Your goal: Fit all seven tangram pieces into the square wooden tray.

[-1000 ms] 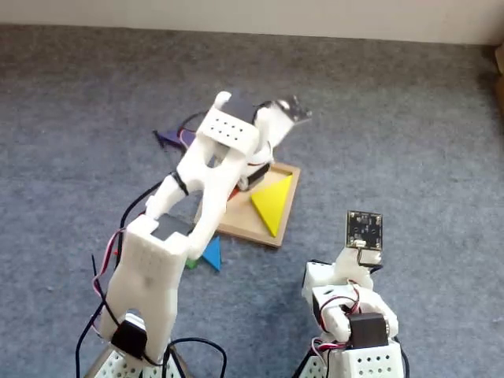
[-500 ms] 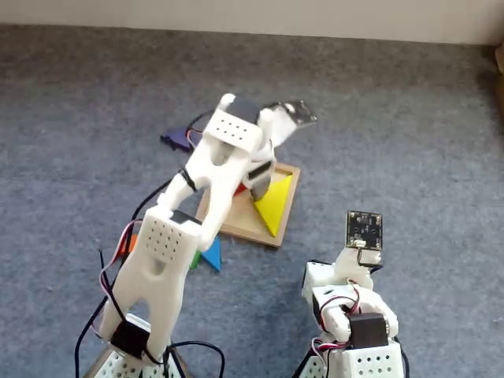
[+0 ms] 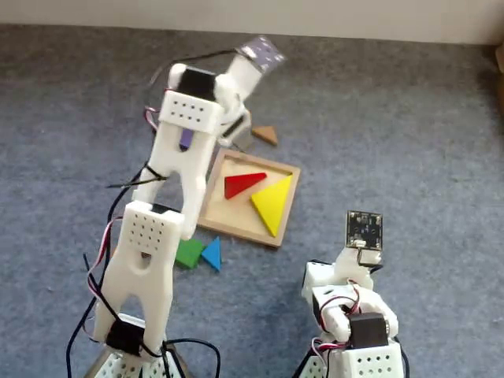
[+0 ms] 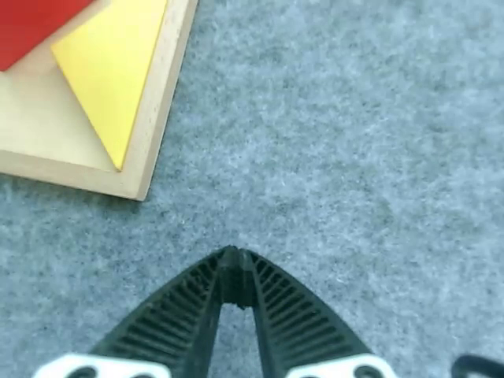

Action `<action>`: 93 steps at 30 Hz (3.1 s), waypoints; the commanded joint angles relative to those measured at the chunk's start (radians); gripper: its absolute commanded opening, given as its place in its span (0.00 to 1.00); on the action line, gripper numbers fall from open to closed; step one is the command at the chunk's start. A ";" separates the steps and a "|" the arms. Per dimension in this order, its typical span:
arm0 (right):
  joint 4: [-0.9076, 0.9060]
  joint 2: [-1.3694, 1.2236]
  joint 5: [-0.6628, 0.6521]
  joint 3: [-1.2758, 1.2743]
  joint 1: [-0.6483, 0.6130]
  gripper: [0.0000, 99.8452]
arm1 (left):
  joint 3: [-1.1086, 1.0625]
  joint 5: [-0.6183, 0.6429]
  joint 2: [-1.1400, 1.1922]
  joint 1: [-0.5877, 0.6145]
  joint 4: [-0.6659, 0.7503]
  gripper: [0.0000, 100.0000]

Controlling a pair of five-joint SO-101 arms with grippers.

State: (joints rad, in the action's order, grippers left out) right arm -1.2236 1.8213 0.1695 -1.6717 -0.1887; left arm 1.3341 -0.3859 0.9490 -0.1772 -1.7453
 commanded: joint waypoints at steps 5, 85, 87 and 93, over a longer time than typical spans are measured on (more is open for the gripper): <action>0.022 0.016 -0.008 -0.119 0.016 0.00 | -0.067 0.025 -0.134 0.028 -0.020 0.26; 0.022 0.016 -0.008 -0.119 0.016 0.00 | -1.225 0.044 -0.536 -0.047 0.698 0.26; 0.022 0.016 -0.008 -0.119 0.016 0.00 | -1.224 0.046 -0.541 -0.050 0.695 0.26; 0.022 0.016 -0.008 -0.119 0.016 0.00 | -1.167 0.044 -0.595 -0.022 0.572 0.26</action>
State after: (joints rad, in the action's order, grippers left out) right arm -1.2236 1.8213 0.1695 -1.6717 -0.1887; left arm 0.0898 -0.3491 0.4258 -0.2033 -1.0917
